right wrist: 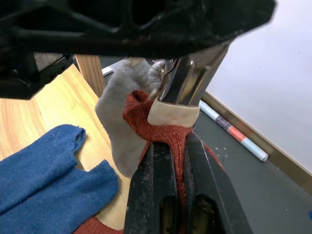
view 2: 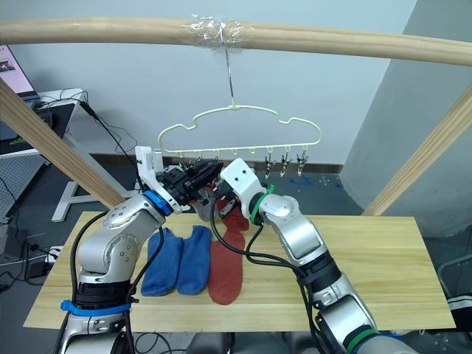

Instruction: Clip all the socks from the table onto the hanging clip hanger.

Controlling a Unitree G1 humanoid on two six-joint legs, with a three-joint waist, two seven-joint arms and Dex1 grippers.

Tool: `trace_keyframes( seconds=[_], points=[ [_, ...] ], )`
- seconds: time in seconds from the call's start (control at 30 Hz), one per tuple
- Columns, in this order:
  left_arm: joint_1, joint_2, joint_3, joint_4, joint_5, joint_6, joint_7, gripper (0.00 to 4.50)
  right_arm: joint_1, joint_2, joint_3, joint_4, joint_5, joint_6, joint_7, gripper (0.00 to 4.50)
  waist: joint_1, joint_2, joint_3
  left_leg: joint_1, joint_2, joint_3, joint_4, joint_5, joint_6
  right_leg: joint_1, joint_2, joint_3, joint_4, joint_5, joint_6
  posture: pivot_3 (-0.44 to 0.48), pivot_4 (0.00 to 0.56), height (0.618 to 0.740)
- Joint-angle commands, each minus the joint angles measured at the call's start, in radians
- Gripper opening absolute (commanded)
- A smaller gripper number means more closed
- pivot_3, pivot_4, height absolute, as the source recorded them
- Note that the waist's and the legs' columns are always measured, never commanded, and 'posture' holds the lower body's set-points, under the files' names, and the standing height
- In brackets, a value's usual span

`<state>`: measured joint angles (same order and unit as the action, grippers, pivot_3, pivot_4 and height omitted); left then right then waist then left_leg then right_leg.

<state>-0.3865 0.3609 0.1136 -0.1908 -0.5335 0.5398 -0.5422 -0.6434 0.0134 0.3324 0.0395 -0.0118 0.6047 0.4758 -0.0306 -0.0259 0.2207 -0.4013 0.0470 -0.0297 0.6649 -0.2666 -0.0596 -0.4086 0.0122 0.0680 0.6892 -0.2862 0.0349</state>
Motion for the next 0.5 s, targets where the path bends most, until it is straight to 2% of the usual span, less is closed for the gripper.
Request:
trace_keyframes(
  seconds=[0.03, 0.07, 0.1, 0.27, 0.37, 0.5],
  points=[
    [0.017, 0.022, -0.005, -0.044, -0.007, 0.002, -0.026, 2.31, -0.018, 0.028, -0.029, -0.069, 0.046, -0.003, -0.003, 0.00, -0.001, 0.000, 0.000, 0.000, 0.000, 0.000, 0.000, 0.000, 0.000, 0.000, 0.000, 0.000, 0.000, 0.000, 0.000, 0.043, 0.201, 0.705],
    [0.019, 0.025, -0.006, -0.047, -0.008, 0.002, -0.030, 2.64, -0.017, 0.030, -0.030, -0.072, 0.051, -0.001, -0.002, 0.00, 0.000, 0.000, 0.000, 0.000, 0.000, 0.000, 0.000, 0.000, 0.000, -0.001, 0.000, 0.000, 0.000, 0.000, 0.000, 0.043, 0.201, 0.705],
    [0.021, 0.028, -0.005, -0.050, -0.012, 0.004, -0.033, 2.64, -0.016, 0.029, -0.029, -0.072, 0.052, -0.001, -0.002, 0.00, 0.001, 0.000, 0.000, -0.001, 0.000, 0.000, 0.000, 0.000, 0.000, -0.001, 0.000, 0.000, 0.000, 0.000, 0.000, 0.043, 0.201, 0.705],
    [0.042, 0.059, -0.005, -0.066, 0.002, -0.008, -0.049, 2.68, -0.006, -0.022, 0.041, -0.064, 0.002, -0.030, 0.016, 1.43, 0.001, 0.000, 0.000, -0.001, 0.000, 0.000, 0.000, 0.000, 0.000, -0.001, 0.000, 0.000, 0.000, 0.000, 0.000, 0.051, 0.201, 0.705],
    [0.063, 0.089, -0.009, -0.071, 0.020, -0.027, -0.072, 2.68, 0.012, -0.052, 0.067, -0.079, -0.021, -0.050, 0.008, 1.43, 0.001, 0.000, 0.000, -0.001, 0.000, 0.000, 0.000, 0.000, 0.000, -0.001, 0.000, 0.000, 0.000, 0.000, 0.000, 0.050, 0.201, 0.705],
    [0.111, 0.187, -0.057, -0.063, 0.102, -0.110, -0.170, 2.68, 0.076, -0.090, 0.080, -0.147, -0.034, -0.062, 0.001, 1.43, 0.001, 0.000, 0.000, -0.001, 0.000, 0.000, -0.002, 0.000, 0.000, -0.002, 0.000, 0.000, 0.000, -0.001, -0.001, 0.048, 0.202, 0.705]
  ],
)
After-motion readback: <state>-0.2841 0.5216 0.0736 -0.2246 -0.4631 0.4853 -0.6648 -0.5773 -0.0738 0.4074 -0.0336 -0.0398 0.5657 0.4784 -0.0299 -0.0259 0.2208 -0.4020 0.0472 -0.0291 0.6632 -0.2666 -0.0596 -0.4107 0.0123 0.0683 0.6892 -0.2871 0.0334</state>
